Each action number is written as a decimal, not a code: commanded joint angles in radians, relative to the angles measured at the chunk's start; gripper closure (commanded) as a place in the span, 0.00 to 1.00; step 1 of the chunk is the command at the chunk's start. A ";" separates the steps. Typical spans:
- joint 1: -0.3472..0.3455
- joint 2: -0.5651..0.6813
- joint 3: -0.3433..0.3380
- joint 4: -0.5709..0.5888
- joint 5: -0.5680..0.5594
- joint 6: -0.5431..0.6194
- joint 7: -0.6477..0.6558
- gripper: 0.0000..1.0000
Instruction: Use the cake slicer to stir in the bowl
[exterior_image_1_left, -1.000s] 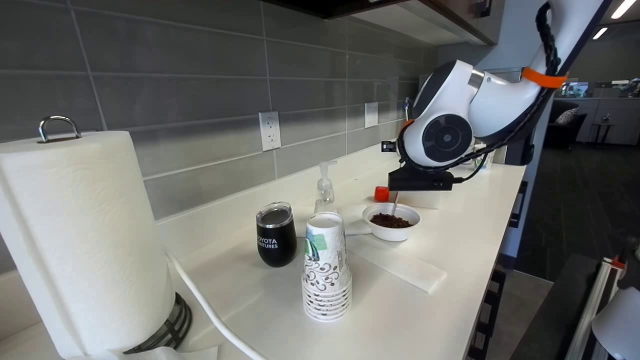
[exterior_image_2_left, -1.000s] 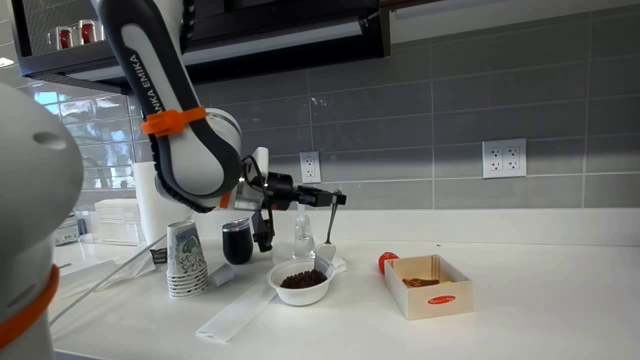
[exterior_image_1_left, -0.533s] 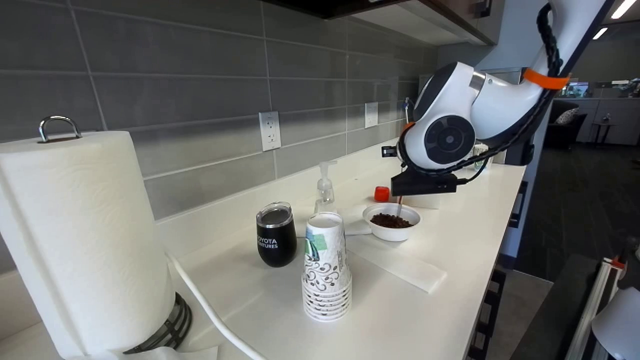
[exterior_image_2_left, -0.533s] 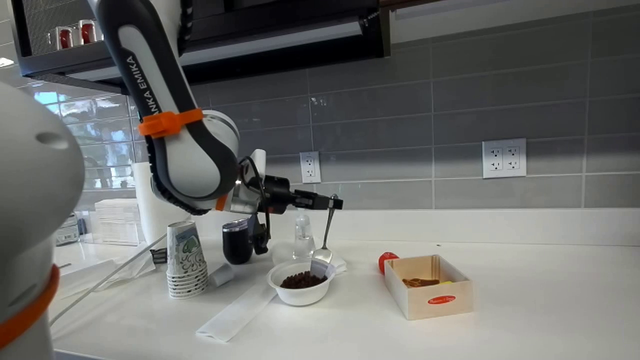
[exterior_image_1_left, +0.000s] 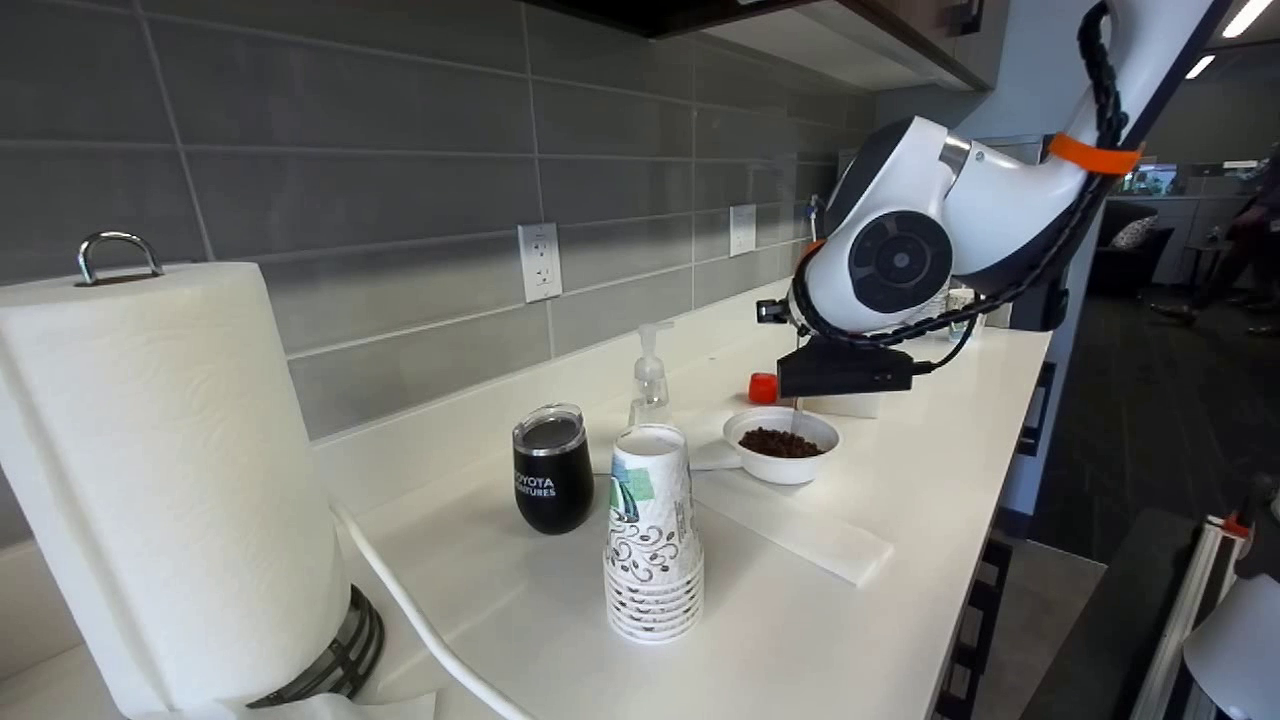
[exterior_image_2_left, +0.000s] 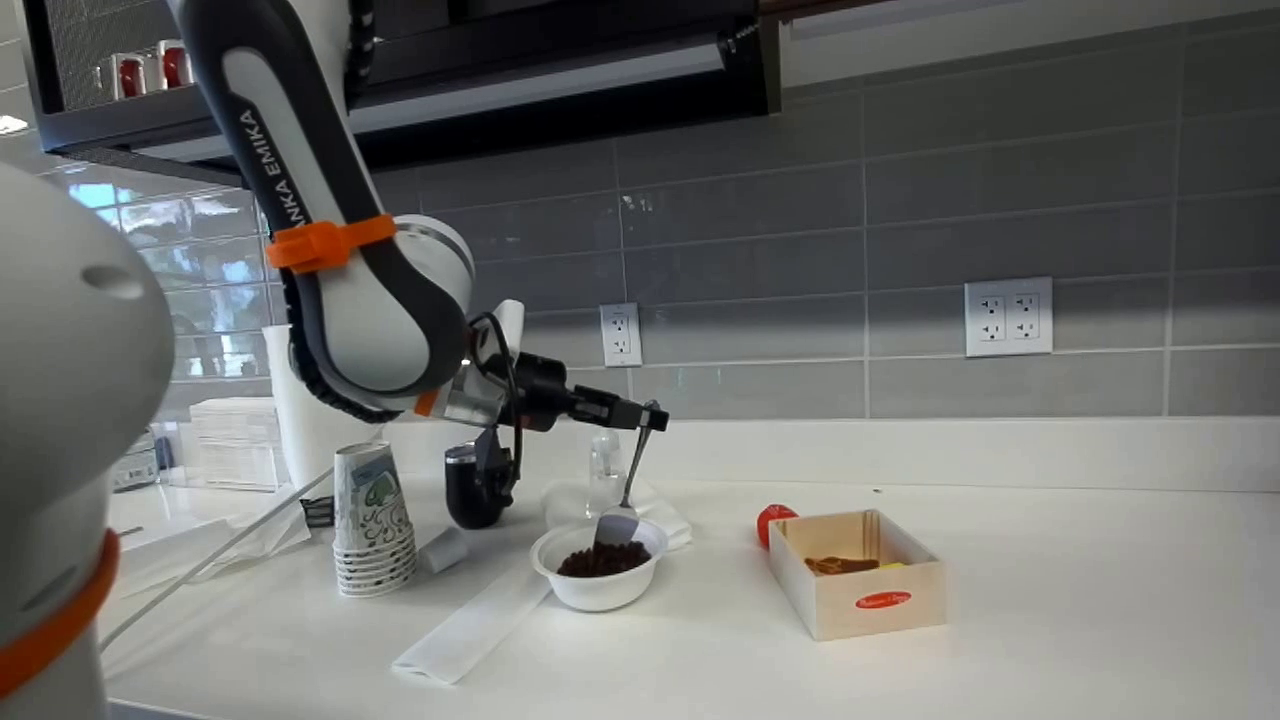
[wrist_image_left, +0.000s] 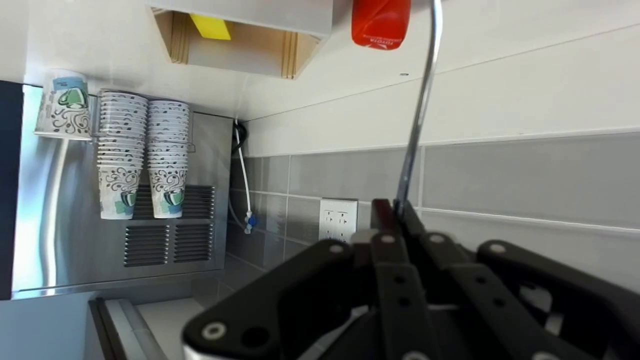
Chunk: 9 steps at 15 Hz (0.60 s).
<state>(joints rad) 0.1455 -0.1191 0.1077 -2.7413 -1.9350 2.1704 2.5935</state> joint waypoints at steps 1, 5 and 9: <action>0.015 -0.018 0.005 -0.011 0.006 0.000 0.050 0.99; 0.020 -0.002 0.012 -0.006 -0.019 -0.038 0.100 0.99; 0.019 0.024 0.018 -0.005 -0.061 -0.121 0.132 0.99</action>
<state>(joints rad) 0.1591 -0.1138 0.1176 -2.7416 -1.9482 2.1268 2.6550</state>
